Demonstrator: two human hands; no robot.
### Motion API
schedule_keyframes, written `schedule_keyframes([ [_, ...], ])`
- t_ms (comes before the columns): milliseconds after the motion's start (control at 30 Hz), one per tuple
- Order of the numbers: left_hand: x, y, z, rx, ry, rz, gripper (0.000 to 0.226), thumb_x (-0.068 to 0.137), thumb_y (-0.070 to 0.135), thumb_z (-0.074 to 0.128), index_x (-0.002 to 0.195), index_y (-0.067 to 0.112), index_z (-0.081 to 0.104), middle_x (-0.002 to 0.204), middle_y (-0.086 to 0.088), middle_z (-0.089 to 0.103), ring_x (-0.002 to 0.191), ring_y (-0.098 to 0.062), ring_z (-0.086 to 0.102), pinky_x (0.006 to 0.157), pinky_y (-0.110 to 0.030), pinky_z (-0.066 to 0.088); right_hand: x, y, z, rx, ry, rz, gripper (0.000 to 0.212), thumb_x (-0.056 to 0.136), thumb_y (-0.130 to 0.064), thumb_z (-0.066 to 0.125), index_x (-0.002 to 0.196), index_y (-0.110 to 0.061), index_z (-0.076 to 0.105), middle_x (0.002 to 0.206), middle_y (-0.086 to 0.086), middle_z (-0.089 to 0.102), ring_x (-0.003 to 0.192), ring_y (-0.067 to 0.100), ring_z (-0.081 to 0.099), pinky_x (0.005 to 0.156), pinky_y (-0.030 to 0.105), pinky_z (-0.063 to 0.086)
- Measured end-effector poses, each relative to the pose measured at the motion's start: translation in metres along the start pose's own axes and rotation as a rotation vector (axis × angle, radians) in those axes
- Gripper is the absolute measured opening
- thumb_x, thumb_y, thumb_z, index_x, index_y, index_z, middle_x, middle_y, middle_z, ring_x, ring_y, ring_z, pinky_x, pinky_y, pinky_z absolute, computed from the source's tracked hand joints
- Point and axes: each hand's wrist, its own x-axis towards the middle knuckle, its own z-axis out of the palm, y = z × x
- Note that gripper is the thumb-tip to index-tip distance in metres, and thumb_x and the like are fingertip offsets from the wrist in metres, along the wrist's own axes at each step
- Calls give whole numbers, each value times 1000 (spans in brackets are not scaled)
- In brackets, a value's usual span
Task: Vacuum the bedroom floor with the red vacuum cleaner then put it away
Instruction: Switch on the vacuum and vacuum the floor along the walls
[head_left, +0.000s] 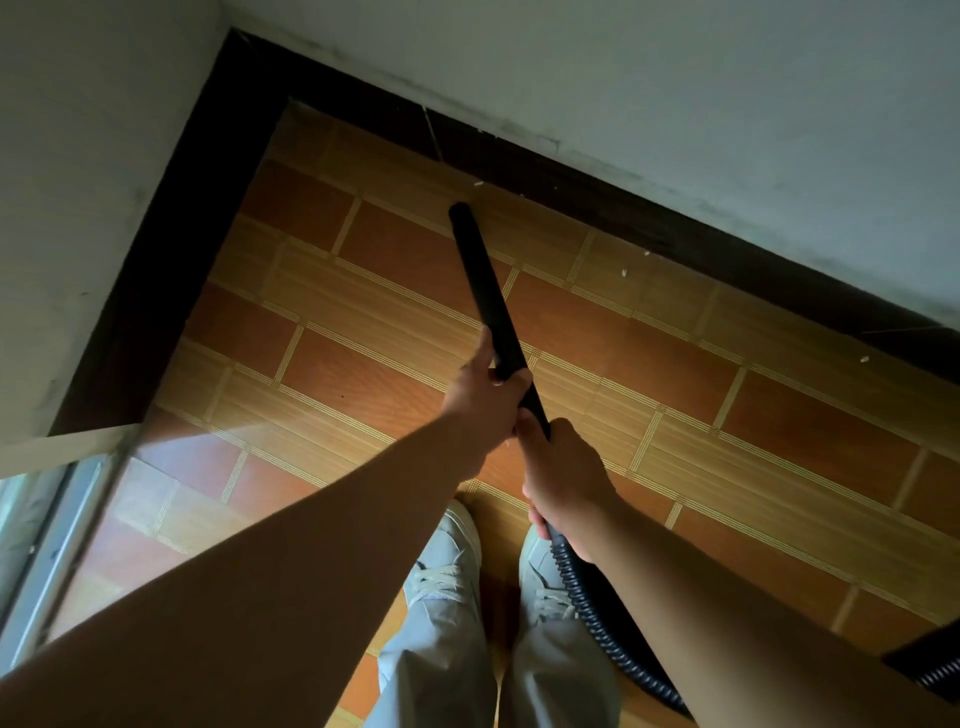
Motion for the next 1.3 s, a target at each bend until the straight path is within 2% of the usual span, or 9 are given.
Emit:
schedule_keyframes([
  [100,-1,-4,10,32,-29,17,77,100,17,63,156,48,21,108,1,70,91,-20,72,81,-54,62,-4,9,-4,28,29,15,54,104,-60,34,104,-9,50,65,12,60,42,23,54,44,30,44],
  [267,8,7,13,23,-22,33,78,99,14,63,157,46,21,113,-6,71,95,-25,72,81,-52,62,7,-2,-13,62,-1,8,54,105,-56,35,109,-5,51,59,7,55,41,21,52,48,33,46],
  [400,11,13,13,-4,-7,26,79,98,14,64,157,46,22,114,-11,71,98,-28,72,83,-56,61,12,-8,-17,116,-29,15,56,104,-56,37,116,-4,54,57,6,53,40,20,51,46,31,46],
  [633,2,-2,19,20,-32,1,79,99,14,64,157,46,21,111,-8,71,96,-25,72,81,-50,62,0,11,-11,90,-14,42,56,104,-60,35,112,-7,51,65,9,57,42,20,52,48,33,47],
  [733,9,7,16,11,-35,18,78,100,14,62,158,44,20,112,-9,70,98,-26,71,85,-53,61,9,0,-13,47,-5,8,59,103,-61,34,112,-5,51,62,9,58,45,25,55,51,35,49],
  [900,11,17,10,-6,21,52,71,101,13,60,156,42,28,110,-9,70,95,-26,71,84,-57,60,18,-14,-15,55,-36,0,60,103,-59,36,112,-2,53,62,10,56,44,23,53,50,35,48],
  [1167,-1,-10,-5,-5,6,24,70,101,14,60,156,44,29,109,-9,70,97,-25,72,79,-49,63,-5,-1,2,9,-55,20,55,104,-58,34,109,-6,50,65,11,57,45,25,54,49,33,48],
  [1300,15,9,-19,-41,39,43,55,100,11,60,145,40,45,110,-12,70,97,-29,72,81,-55,61,13,-27,7,-17,-54,-24,60,104,-58,34,113,-1,53,62,13,58,47,27,56,52,37,49],
])
